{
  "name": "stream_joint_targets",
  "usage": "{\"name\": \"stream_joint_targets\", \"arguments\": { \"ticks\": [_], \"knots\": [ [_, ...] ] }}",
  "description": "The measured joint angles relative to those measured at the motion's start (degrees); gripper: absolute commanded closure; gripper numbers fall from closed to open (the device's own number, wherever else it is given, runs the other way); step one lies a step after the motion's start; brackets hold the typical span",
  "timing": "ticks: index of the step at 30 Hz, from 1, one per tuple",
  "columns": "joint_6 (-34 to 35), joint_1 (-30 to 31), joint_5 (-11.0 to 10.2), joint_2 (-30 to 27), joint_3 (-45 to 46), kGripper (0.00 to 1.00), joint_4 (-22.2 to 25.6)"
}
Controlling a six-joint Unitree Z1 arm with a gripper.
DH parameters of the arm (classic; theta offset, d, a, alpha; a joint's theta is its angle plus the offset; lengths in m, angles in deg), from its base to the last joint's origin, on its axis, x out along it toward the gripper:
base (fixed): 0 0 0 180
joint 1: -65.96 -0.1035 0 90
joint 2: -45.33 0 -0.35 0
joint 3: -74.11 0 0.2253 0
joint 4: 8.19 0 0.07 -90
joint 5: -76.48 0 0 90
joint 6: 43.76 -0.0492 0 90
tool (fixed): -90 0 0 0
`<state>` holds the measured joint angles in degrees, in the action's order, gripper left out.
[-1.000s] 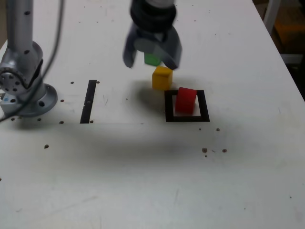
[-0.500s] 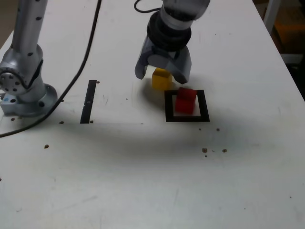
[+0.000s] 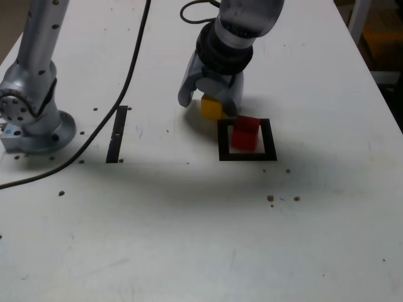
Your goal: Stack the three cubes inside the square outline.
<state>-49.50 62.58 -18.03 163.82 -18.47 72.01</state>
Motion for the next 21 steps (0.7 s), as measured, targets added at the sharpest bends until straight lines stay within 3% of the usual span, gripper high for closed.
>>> {"name": "stream_joint_targets", "arguments": {
  "ticks": [15, 21],
  "knots": [
    [-0.1, -0.3, 0.4, 0.2, 0.1, 0.75, 0.1],
    [0.1, -0.6, -0.5, -0.2, -1.4, 0.8, 1.9]
  ]
}}
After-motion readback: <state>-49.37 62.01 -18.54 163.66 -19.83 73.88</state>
